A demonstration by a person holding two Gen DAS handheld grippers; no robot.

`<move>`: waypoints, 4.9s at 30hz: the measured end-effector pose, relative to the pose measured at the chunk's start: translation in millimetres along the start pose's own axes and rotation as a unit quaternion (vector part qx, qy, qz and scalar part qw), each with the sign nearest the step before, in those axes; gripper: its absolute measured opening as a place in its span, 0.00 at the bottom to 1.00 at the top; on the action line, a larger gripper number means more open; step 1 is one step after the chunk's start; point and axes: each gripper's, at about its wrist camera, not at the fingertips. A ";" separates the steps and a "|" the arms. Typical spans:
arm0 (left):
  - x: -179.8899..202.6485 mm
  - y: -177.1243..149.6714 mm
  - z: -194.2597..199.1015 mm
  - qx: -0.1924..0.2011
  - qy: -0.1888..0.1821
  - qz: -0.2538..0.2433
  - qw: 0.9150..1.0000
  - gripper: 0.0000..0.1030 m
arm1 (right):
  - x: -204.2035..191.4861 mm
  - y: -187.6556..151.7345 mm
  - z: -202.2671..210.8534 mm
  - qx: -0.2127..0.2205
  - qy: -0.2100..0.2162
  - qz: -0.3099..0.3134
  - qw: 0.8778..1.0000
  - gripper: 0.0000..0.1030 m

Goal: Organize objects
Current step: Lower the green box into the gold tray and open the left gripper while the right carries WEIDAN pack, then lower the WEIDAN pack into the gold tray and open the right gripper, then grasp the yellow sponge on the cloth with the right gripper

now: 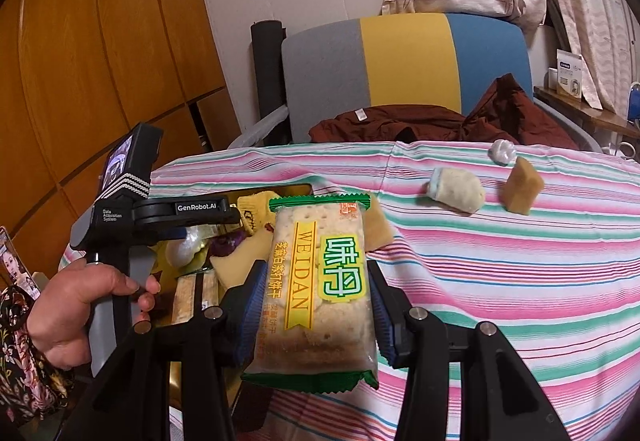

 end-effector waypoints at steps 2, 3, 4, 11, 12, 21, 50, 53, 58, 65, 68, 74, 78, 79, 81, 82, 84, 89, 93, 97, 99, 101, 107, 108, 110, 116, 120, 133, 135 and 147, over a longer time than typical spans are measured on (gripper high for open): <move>-6.0 1.2 1.3 0.001 0.005 0.008 1.000 0.90 | -2.0 -1.4 -0.2 -0.001 0.001 0.002 1.000 0.46; -8.2 1.3 3.0 0.003 0.004 0.013 1.000 0.90 | -2.7 -1.9 0.3 -0.001 0.001 0.003 1.000 0.46; -11.3 1.1 5.3 0.006 0.003 0.019 1.000 0.90 | -3.1 -2.2 0.3 -0.001 0.002 0.003 1.000 0.46; -19.3 -11.8 35.7 0.047 0.016 0.043 0.998 0.96 | -10.4 -4.9 -4.8 -0.017 0.015 0.003 1.000 0.46; -18.8 -16.2 40.7 0.054 0.017 0.041 0.998 0.97 | -12.2 -5.2 -6.1 -0.021 0.019 0.004 1.000 0.46; -29.3 -56.1 66.6 0.083 0.026 0.037 0.996 0.99 | -32.9 -9.0 -13.7 -0.047 0.054 0.016 0.997 0.46; -43.6 -84.7 74.0 0.071 0.033 0.036 0.996 0.99 | -57.6 -16.1 -42.1 -0.091 0.047 -0.004 0.995 0.48; -42.9 -84.8 74.6 0.072 0.032 0.036 0.996 0.99 | -58.8 -15.8 -38.6 -0.084 0.047 0.001 0.995 0.48; -39.7 -85.7 77.2 0.076 0.033 0.031 0.996 0.99 | -56.0 -15.6 -32.7 -0.074 0.046 -0.001 0.996 0.48; -30.2 -89.9 81.5 0.084 0.026 0.017 0.996 0.99 | -41.4 -13.4 -25.6 -0.059 0.036 -0.020 0.997 0.48; -23.9 -92.7 83.9 0.087 0.011 0.010 0.996 0.99 | -29.5 -12.6 -21.4 -0.054 0.026 -0.033 0.998 0.47; -6.3 -100.2 87.9 0.089 -0.012 -0.016 0.996 0.99 | -1.9 -14.1 -16.9 -0.053 0.007 -0.066 0.996 0.47; 5.4 -106.5 91.1 0.090 -0.023 -0.034 0.995 0.99 | 14.4 -17.2 -16.2 -0.054 -0.008 -0.075 0.996 0.47; 8.8 -108.4 91.6 0.089 -0.026 -0.039 0.995 0.99 | 19.8 -18.6 -16.0 -0.055 -0.013 -0.077 0.995 0.47; 13.6 -111.4 91.0 0.086 -0.031 -0.045 0.995 1.00 | 29.1 -21.3 -16.5 -0.058 -0.021 -0.083 0.995 0.47; 16.7 -113.1 90.4 0.084 -0.032 -0.049 0.995 1.00 | 33.5 -22.3 -17.0 -0.060 -0.024 -0.087 0.994 0.47; 22.1 -116.9 89.5 0.081 -0.035 -0.055 0.995 1.00 | 44.2 -25.1 -17.5 -0.064 -0.030 -0.099 0.993 0.47; 34.7 -123.7 89.6 0.077 -0.043 -0.070 0.994 1.00 | 64.9 -31.8 -15.9 -0.066 -0.045 -0.115 0.990 0.47; 47.0 -127.6 88.6 0.076 -0.045 -0.087 0.992 1.00 | 79.9 -35.1 -15.4 -0.066 -0.055 -0.128 0.988 0.47; 55.5 -130.6 88.2 0.073 -0.048 -0.096 0.992 1.00 | 94.0 -36.9 -13.6 -0.062 -0.062 -0.138 0.986 0.47; 59.3 -132.3 88.0 0.071 -0.049 -0.100 0.991 1.00 | 100.4 -37.2 -13.3 -0.059 -0.068 -0.140 0.986 0.47; 62.9 -133.8 88.6 0.070 -0.052 -0.106 0.991 1.00 | 109.4 -36.3 -14.4 -0.058 -0.073 -0.144 0.985 0.48; 77.3 -137.1 90.6 0.069 -0.056 -0.123 0.988 1.00 | 146.2 -26.0 -22.2 -0.061 -0.106 -0.152 0.981 0.50; 80.4 -137.5 90.8 0.068 -0.057 -0.126 0.988 1.00 | 153.2 -22.6 -24.1 -0.062 -0.112 -0.154 0.980 0.50; 84.1 -137.9 90.4 0.066 -0.059 -0.129 0.988 1.00 | 168.7 -12.6 -28.0 -0.060 -0.120 -0.159 0.978 0.51; 96.5 -138.7 86.7 0.054 -0.054 -0.139 0.987 1.00 | 200.1 26.8 -33.0 -0.018 -0.164 -0.145 0.976 0.61; 103.9 -138.6 85.4 0.049 -0.051 -0.148 0.987 1.00 | 217.3 60.0 -54.6 -0.005 -0.172 -0.130 0.977 0.61; 126.2 -141.8 80.1 0.030 -0.042 -0.185 0.981 1.00 | 262.7 80.0 -117.8 -0.037 -0.145 -0.188 0.971 0.40; 130.5 -141.2 78.6 0.028 -0.046 -0.188 0.981 1.00 | 264.7 78.4 -115.1 -0.030 -0.131 -0.193 0.972 0.32; 162.8 -135.0 69.8 0.017 -0.076 -0.196 0.977 1.00 | 252.9 62.6 -78.9 -0.026 -0.192 -0.136 0.971 0.32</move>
Point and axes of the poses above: each gripper's, at about its wrist camera, not at the fingertips, and z roughly against the way its jaws point, x to its right, y to its top, and after that the axes turned 6 degrees about -x, right-handed
